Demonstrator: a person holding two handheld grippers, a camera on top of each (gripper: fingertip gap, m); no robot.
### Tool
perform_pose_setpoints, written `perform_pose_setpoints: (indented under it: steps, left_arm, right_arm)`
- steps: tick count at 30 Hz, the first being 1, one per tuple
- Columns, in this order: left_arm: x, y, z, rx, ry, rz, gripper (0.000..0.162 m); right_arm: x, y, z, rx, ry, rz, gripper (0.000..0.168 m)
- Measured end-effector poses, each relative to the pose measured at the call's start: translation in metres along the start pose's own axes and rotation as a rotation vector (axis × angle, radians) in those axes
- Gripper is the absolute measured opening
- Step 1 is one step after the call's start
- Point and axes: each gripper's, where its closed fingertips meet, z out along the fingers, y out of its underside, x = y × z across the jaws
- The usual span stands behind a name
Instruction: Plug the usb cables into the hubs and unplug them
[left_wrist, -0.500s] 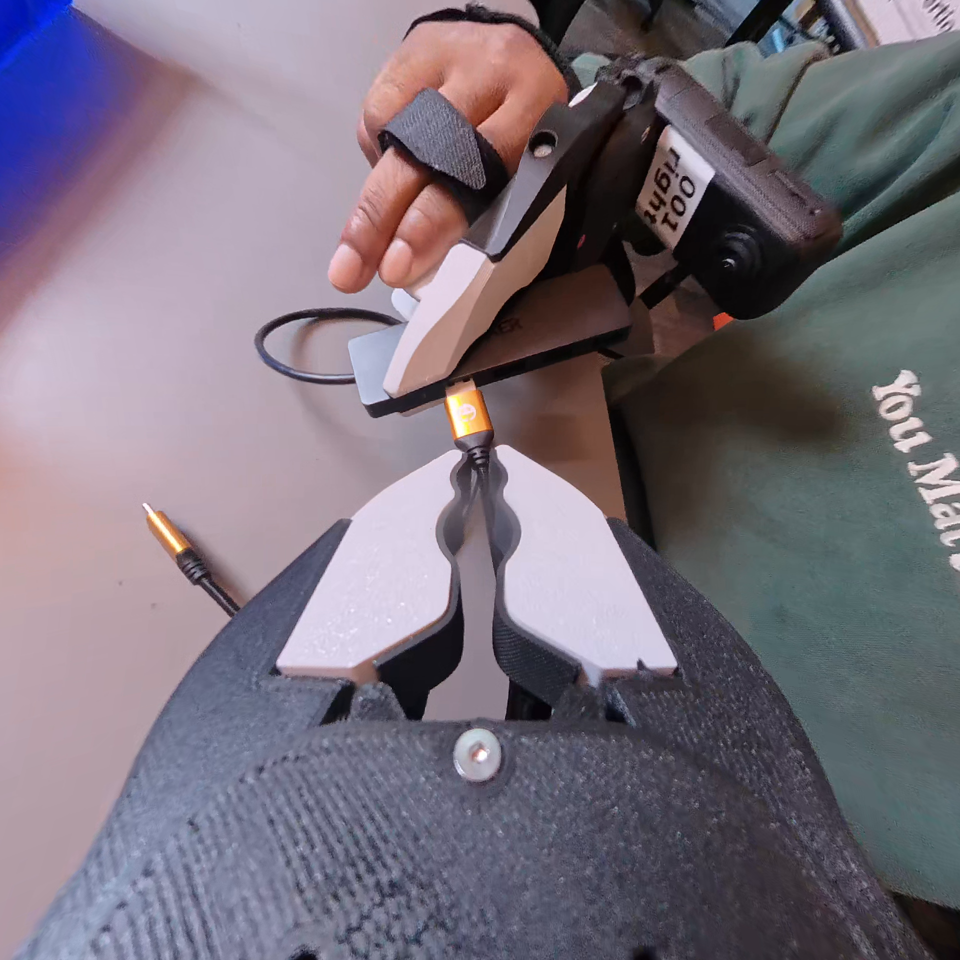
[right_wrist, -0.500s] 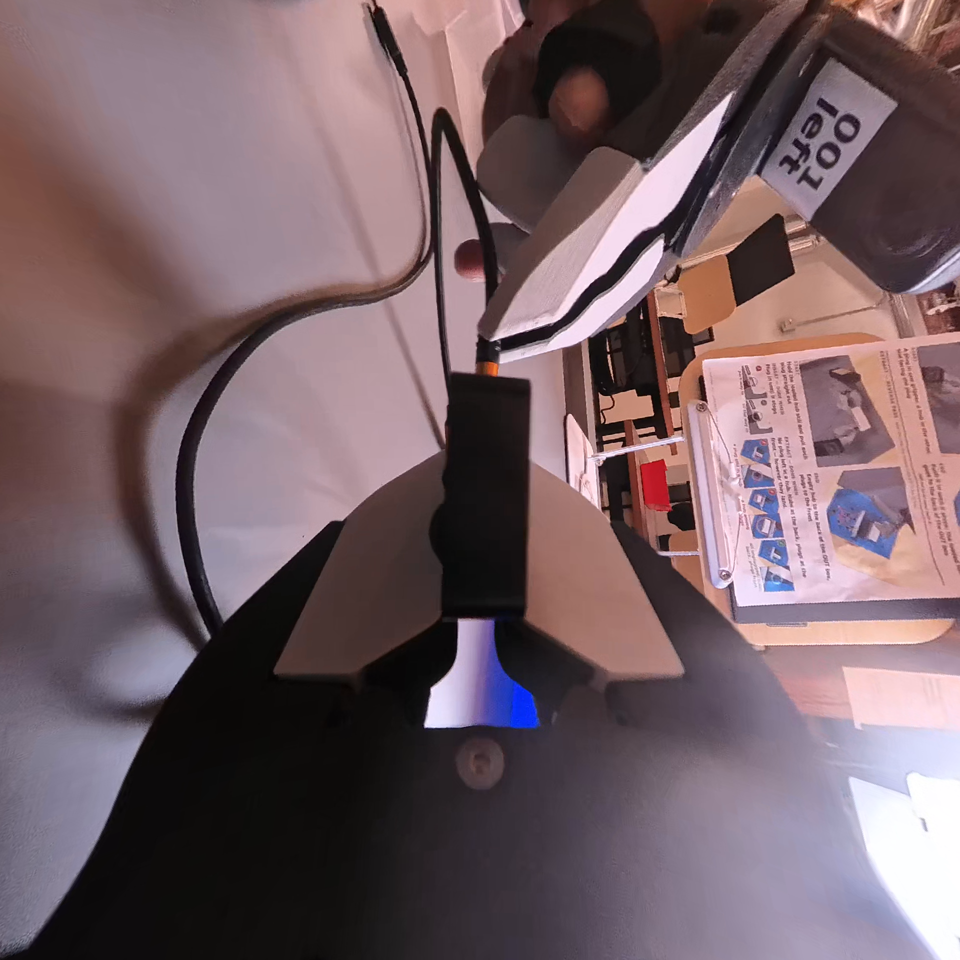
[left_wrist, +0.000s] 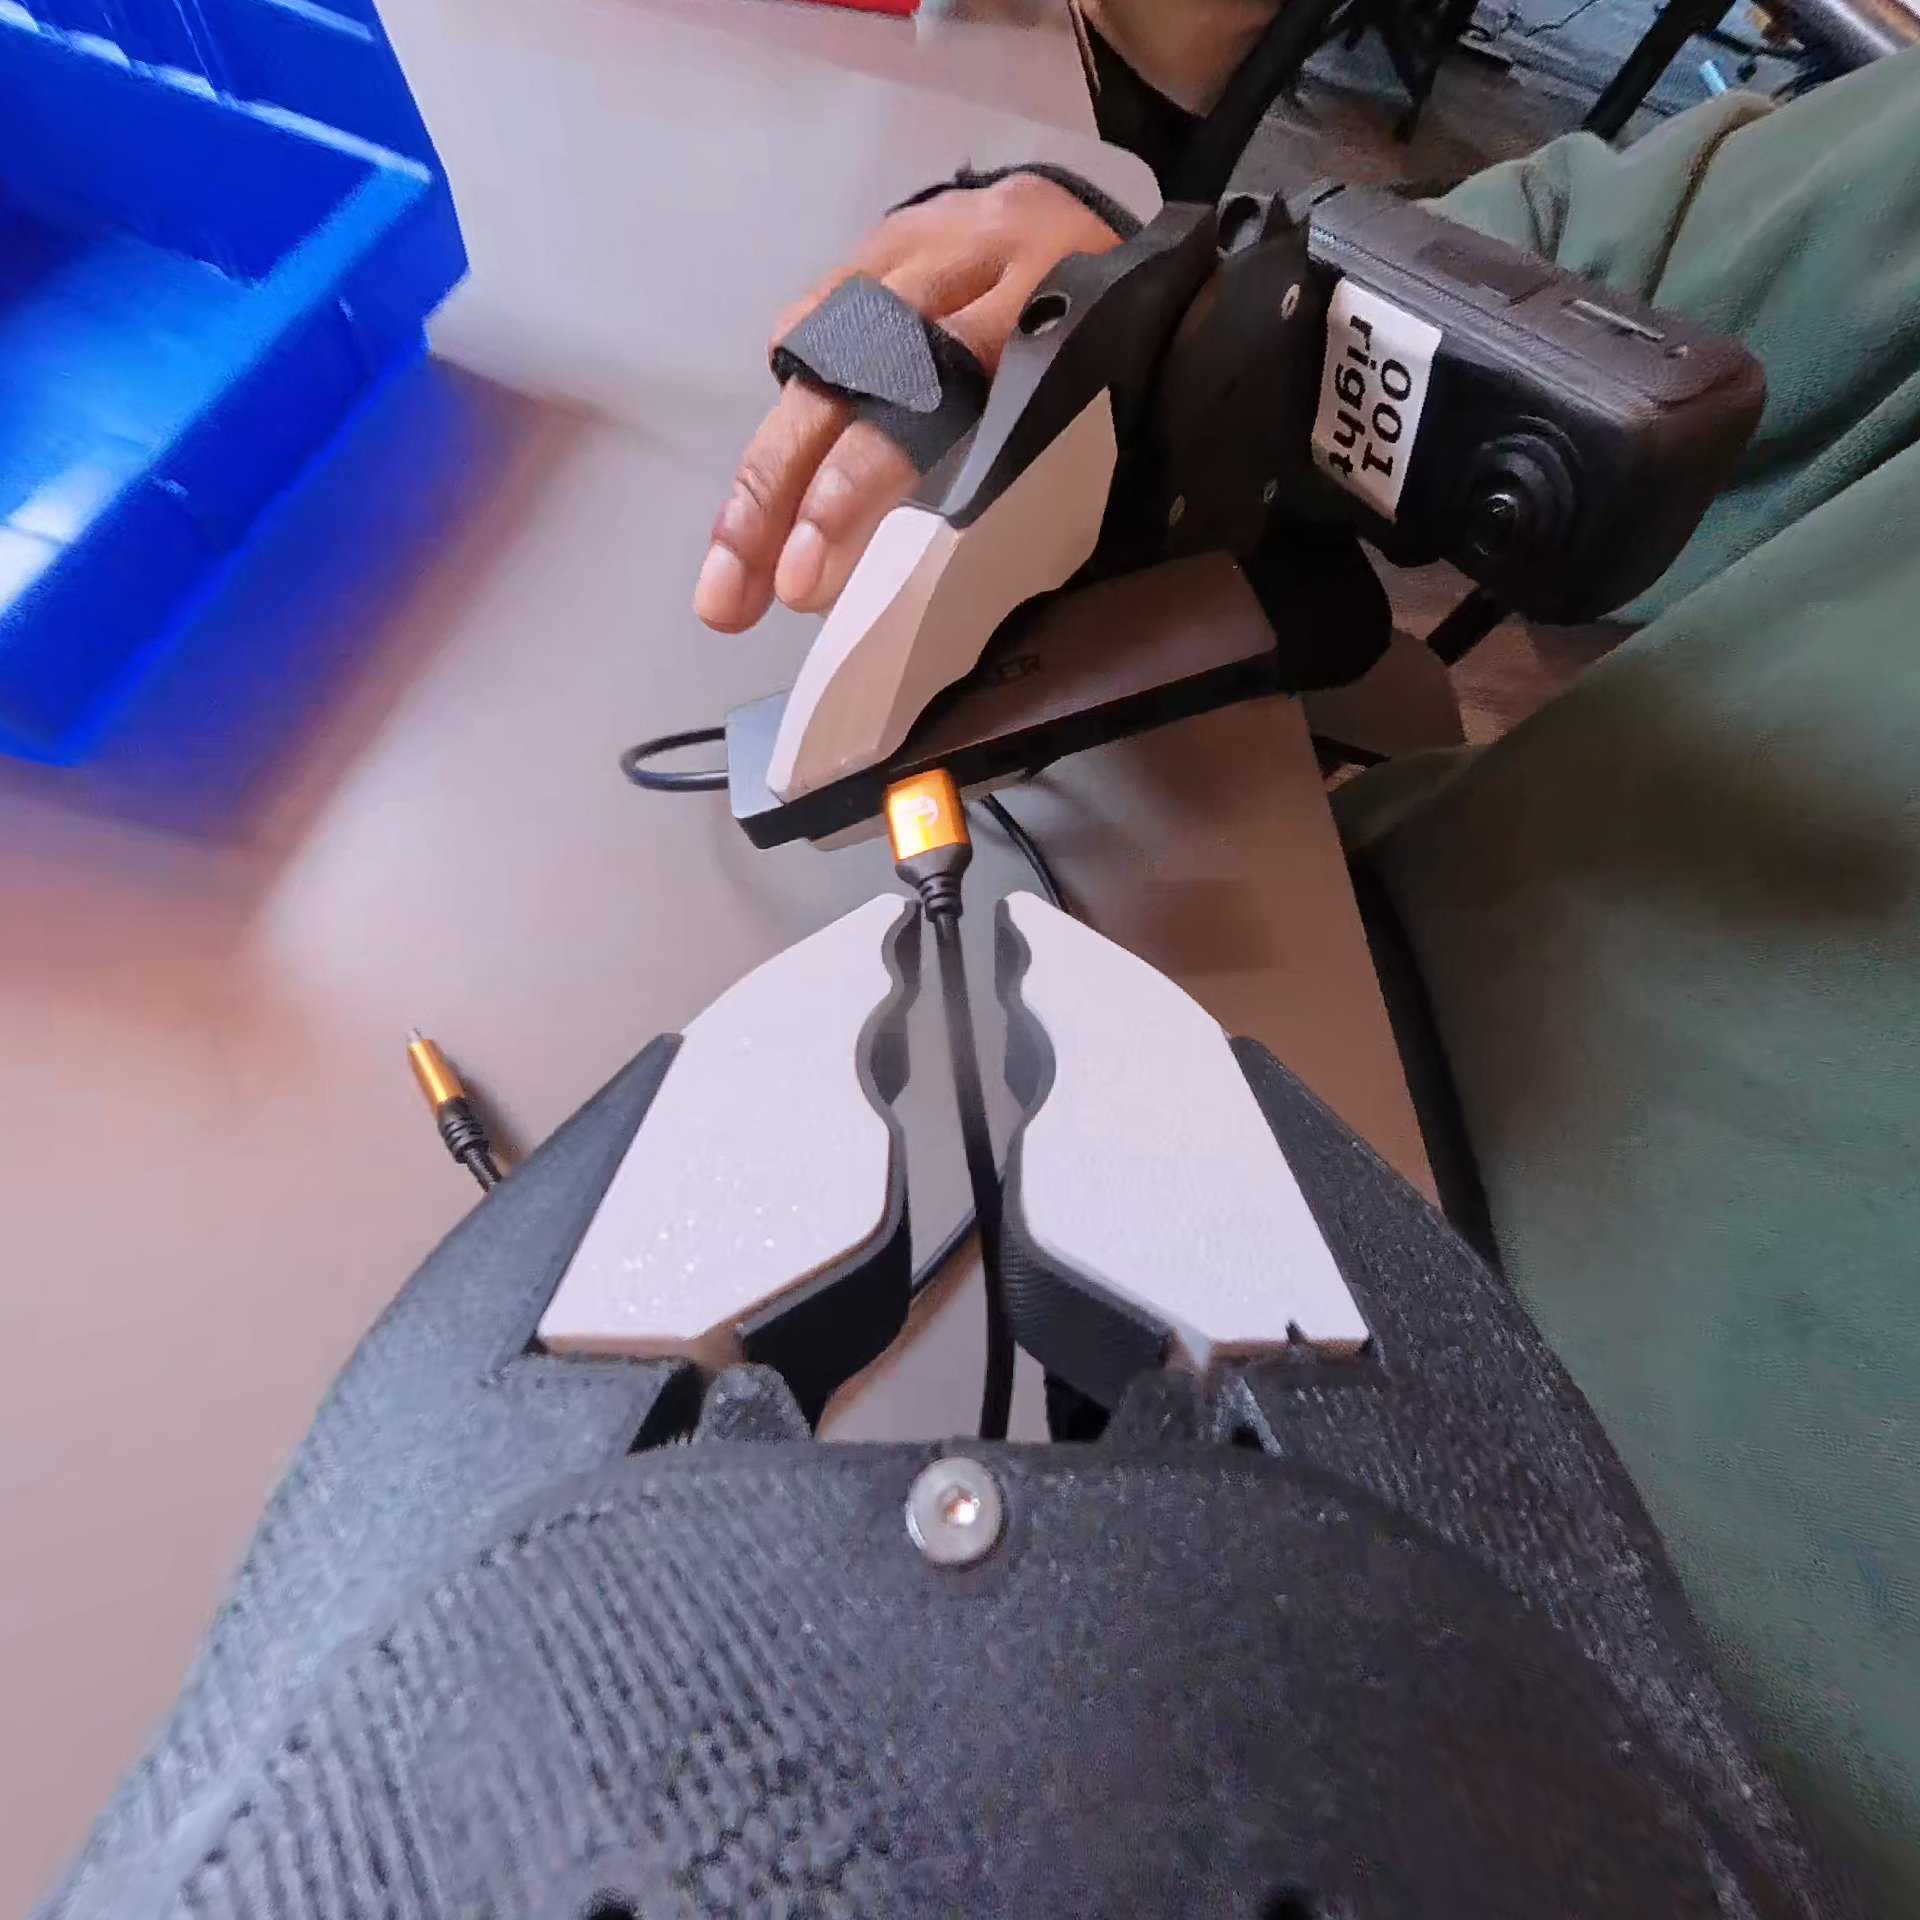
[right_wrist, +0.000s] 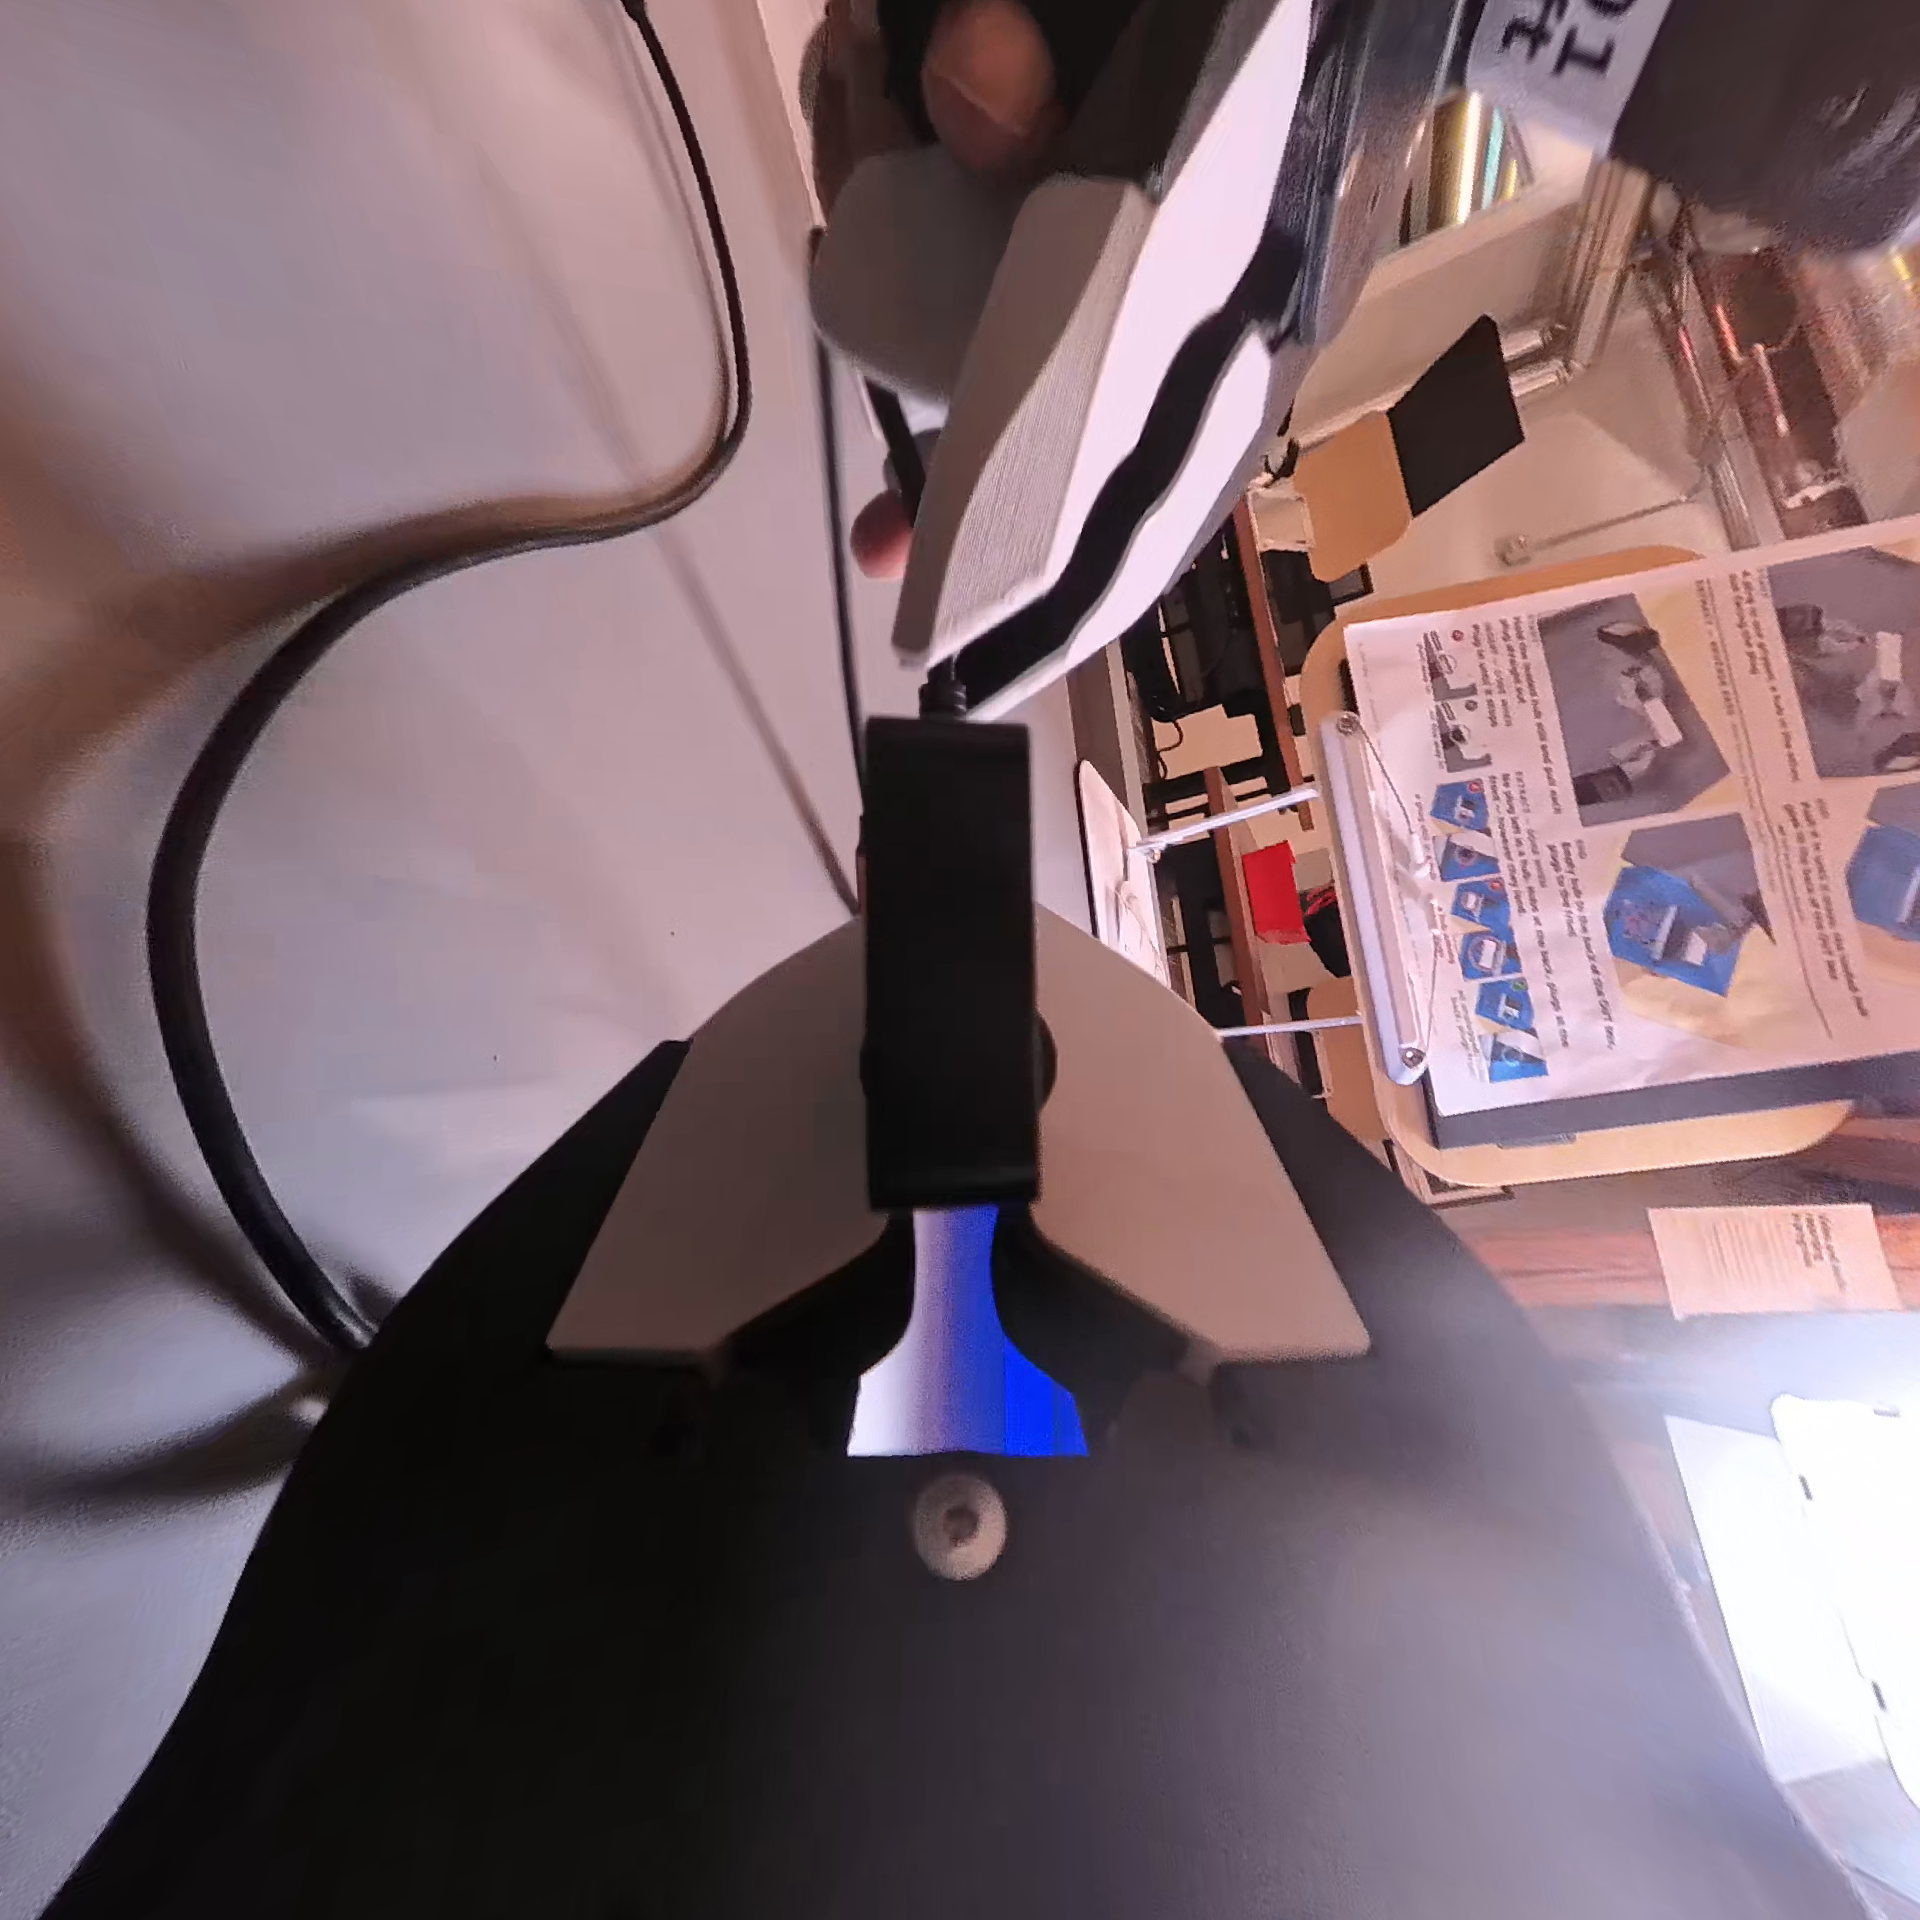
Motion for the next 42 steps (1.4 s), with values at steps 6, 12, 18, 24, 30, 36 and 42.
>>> perform_pose_setpoints:
  steps: [6, 12, 18, 24, 30, 36, 42]
  left_arm:
    - [-0.030, -0.015, -0.072, 0.194, -0.246, 0.025, 0.020]
    - [-0.123, 0.049, -0.225, -0.058, -0.727, -0.019, 0.015]
    - [-0.167, 0.169, -0.246, -0.563, -0.639, -0.063, 0.023]
    - [-0.148, 0.210, -0.236, -0.744, -0.429, -0.050, 0.021]
    - [-0.124, 0.217, -0.244, -0.779, -0.273, -0.095, 0.023]
    - [-0.125, 0.235, -0.246, -0.925, -0.233, -0.016, 0.025]
    - [-0.149, 0.227, -0.247, -0.945, -0.380, 0.082, 0.015]
  right_arm:
    - [0.007, 0.013, -0.005, -0.036, 0.039, 0.013, 0.012]
    - [0.012, 0.018, -0.005, -0.033, 0.044, 0.059, 0.013]
    - [0.010, 0.019, -0.003, -0.042, 0.035, 0.058, 0.013]
    - [0.010, 0.022, -0.004, -0.050, 0.036, 0.074, 0.013]
    - [0.009, 0.026, 0.000, -0.041, 0.015, 0.112, 0.013]
    - [0.010, 0.028, 0.000, -0.055, 0.023, 0.111, 0.013]
    - [0.012, 0.031, -0.001, -0.055, 0.029, 0.124, 0.013]
